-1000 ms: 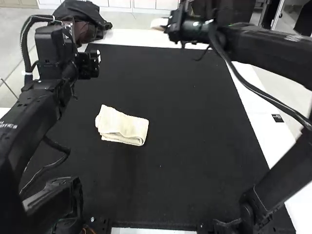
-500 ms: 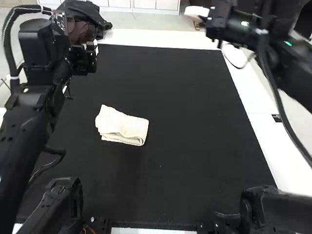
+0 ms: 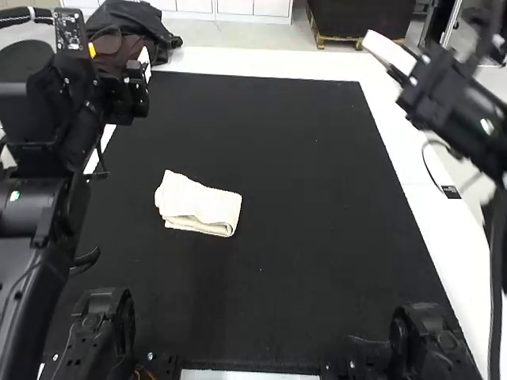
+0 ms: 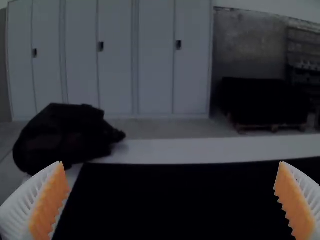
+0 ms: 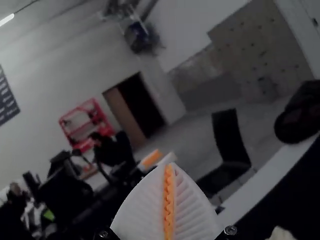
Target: Fold the towel.
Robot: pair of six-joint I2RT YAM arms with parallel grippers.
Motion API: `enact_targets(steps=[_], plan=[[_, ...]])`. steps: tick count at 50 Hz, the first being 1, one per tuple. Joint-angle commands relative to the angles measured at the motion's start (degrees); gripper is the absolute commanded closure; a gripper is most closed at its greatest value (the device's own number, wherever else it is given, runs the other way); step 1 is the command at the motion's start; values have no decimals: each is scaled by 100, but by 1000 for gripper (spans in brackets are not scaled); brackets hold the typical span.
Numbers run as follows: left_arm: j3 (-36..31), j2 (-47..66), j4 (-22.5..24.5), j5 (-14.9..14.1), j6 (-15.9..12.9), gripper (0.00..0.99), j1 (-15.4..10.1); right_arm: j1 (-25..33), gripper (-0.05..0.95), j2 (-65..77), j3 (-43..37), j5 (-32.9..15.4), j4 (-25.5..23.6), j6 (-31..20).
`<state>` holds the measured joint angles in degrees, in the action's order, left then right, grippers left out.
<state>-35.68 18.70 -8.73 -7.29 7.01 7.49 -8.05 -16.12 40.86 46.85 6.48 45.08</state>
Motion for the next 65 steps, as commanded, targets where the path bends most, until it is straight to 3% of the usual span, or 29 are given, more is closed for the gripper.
enact_targets(steps=[1, 9, 11, 12, 14, 19, 27, 31, 34, 38, 44, 46, 51, 55, 65], plan=[[26, -297, 100, -1, 82, 31, -19, 419, 730, 548, -34, -378, -6, -368], [123, -701, 214, -1, 91, 31, -10, 726, 361, 1164, -78, -501, 20, -861], [149, -789, 214, 17, 91, 31, -10, 761, 213, 1278, -87, -598, 2, -957], [167, -850, 214, 26, 91, 31, -10, 770, 90, 1348, -87, -660, -33, -1071], [202, -938, 223, 26, 91, 31, -10, 779, -25, 1427, -78, -809, -77, -1247], [307, -1228, 284, 61, 91, 31, -2, 761, -21, 1568, -8, -1319, -376, -1942], [553, -1606, 522, 131, 64, 31, -2, 726, -21, 1568, 53, -2593, -683, -3181], [677, -1720, 653, 413, -182, 31, 7, 735, -21, 1586, -113, -3841, -745, -4271], [844, -1817, 820, 465, -305, 31, -2, 735, -21, 1586, -404, -4782, -701, -4991], [1160, -1896, 1260, 641, -454, 31, -2, 726, -21, 1586, -808, -5300, -683, -5536], [1582, -1887, 1814, 747, -569, 31, 7, 726, -21, 1586, -1238, -5379, -692, -5607], [1722, -1887, 1963, 755, -709, 31, 7, 735, -21, 1586, -1370, -5643, -666, -5571], [2021, -1887, 2279, 764, -920, 31, 7, 735, -21, 1586, -1783, -5959, 64, -4816], [2267, -1887, 2455, 782, -920, 31, 7, 735, -21, 1586, -2179, -5924, 565, -4561], [2847, -1887, 2947, 817, -938, 31, -2, 735, -21, 1586, -2838, -4782, 855, -4570]])
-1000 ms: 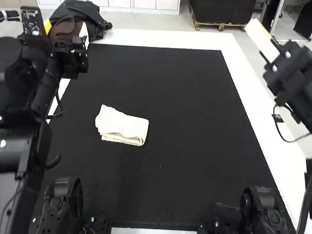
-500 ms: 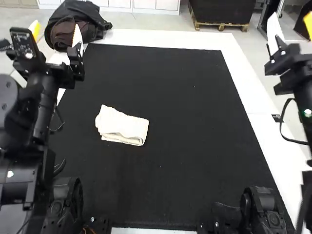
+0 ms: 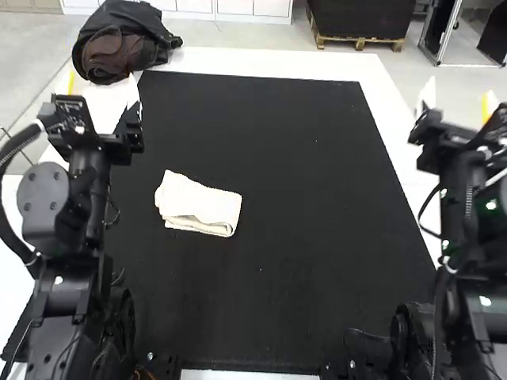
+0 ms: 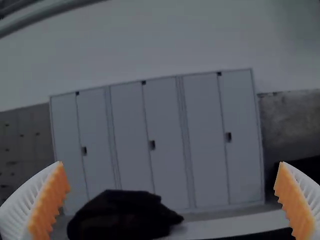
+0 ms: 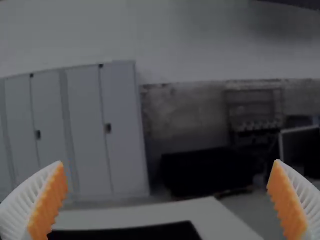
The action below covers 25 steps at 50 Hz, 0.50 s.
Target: Fold the towel.
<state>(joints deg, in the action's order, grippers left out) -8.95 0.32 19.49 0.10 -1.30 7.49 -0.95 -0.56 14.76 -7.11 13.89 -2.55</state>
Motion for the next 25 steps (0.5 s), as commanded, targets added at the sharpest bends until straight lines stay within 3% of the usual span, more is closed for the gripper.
enact_targets(steps=[1, 4, 7, 15, 20, 25], plan=[[227, -49, 152, 60, -107, 31, -10, 25, -21, 29, -281, 615, 140, 237], [350, -49, 240, 34, -125, 31, -28, 34, -21, 29, -474, 483, 149, 263], [438, -49, 284, -133, -125, 31, -28, 42, -21, 29, -659, 61, 158, 255], [754, -49, 310, -115, -28, 31, -28, 60, -21, 29, -1037, -633, 228, -44], [895, -58, -24, -98, -19, 31, -37, 60, -21, 38, -1380, -651, 474, -158], [877, -49, -507, -80, 508, 30, -28, 60, -21, 38, -1468, -624, 158, -194]])
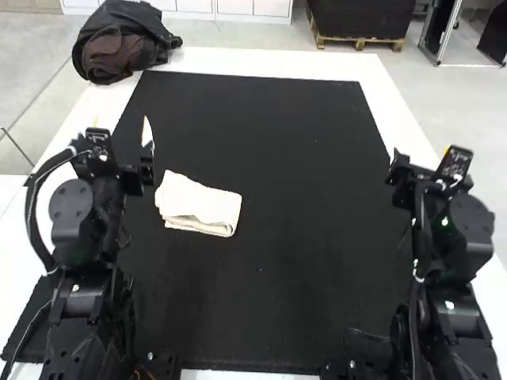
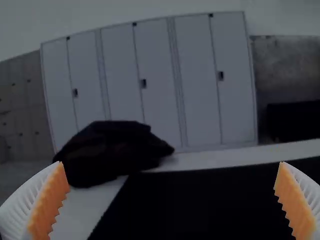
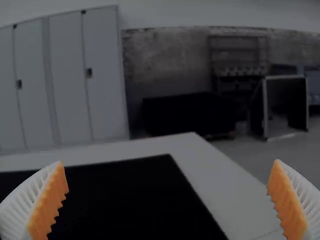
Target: Fold the towel.
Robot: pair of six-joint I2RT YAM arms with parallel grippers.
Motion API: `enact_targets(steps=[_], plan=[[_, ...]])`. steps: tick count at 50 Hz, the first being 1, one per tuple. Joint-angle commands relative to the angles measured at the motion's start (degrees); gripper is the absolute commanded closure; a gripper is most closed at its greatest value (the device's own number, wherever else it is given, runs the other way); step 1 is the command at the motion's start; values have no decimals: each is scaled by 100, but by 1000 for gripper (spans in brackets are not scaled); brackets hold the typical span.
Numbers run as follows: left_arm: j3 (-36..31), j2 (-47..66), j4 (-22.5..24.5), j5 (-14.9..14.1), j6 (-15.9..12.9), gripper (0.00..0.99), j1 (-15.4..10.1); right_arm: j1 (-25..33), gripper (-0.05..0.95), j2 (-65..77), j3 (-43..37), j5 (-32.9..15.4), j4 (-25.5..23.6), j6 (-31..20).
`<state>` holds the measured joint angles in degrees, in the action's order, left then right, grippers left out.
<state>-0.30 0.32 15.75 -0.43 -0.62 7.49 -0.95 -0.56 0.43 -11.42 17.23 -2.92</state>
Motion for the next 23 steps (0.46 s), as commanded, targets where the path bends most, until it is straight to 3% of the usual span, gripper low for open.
enact_targets(steps=[1, 3, 7, 11, 23], plan=[[12, -49, -204, -28, 563, 30, -28, 60, -21, 38, -34, -194, -256, -156], [12, -49, -467, -28, 809, 30, -19, 60, -21, 29, -34, -194, -546, -148], [21, -49, -1039, -28, 1038, 31, -10, 60, -21, 38, -43, -185, -1433, -156], [21, -49, -1636, -10, 1319, 31, -2, 60, -21, 29, -34, -124, -1425, -148], [21, -49, -1628, -1, 1319, 31, 7, 42, -21, 38, -43, 298, -1521, -148]])
